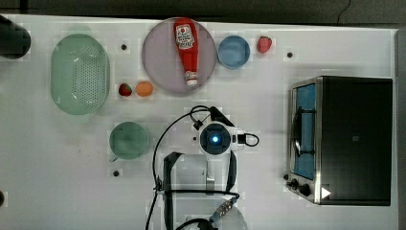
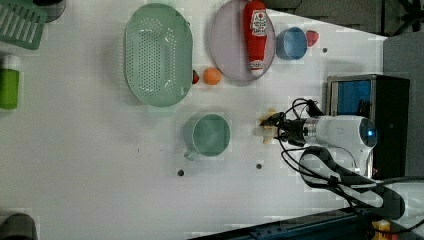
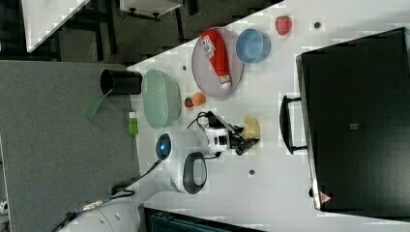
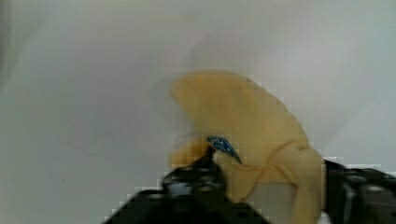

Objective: Pick Banana and place it in mug.

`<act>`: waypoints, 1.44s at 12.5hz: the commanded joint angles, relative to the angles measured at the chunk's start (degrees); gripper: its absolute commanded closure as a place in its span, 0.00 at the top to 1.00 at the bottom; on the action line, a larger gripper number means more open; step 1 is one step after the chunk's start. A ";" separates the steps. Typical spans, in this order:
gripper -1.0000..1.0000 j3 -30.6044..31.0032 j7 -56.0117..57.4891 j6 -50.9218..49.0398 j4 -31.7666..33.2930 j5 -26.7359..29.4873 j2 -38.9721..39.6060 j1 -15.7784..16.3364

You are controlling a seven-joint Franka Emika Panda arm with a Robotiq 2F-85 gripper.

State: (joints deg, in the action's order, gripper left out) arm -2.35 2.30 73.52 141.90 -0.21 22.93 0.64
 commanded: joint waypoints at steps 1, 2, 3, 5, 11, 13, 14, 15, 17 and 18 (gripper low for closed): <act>0.34 -0.31 1.02 1.12 0.25 -0.61 -1.94 -0.65; 0.34 -0.30 1.02 0.79 0.34 -0.61 -2.60 -0.66; 0.34 -0.32 0.84 0.39 0.30 -0.59 -3.54 -0.69; 0.34 -0.52 -0.41 -2.45 -0.04 -0.20 -6.96 -0.82; 0.34 -0.36 -0.46 -29.60 -5.60 -0.20 -26.74 -1.11; 0.34 -0.50 -0.46 -40.94 -10.11 -0.21 -32.12 -1.17; 0.34 -0.50 -0.46 -45.86 -12.49 -0.21 -34.20 -1.16; 0.34 -0.23 -0.47 -49.89 -14.70 -0.21 -35.84 -1.08; 0.34 1.28 -0.75 -55.07 -17.78 -0.20 -37.71 -0.59; 0.34 2.63 -1.87 -56.11 -18.75 -0.16 -38.09 -0.19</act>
State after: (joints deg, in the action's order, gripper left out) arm -1.65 1.72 17.37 122.54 -0.55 -17.09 -0.69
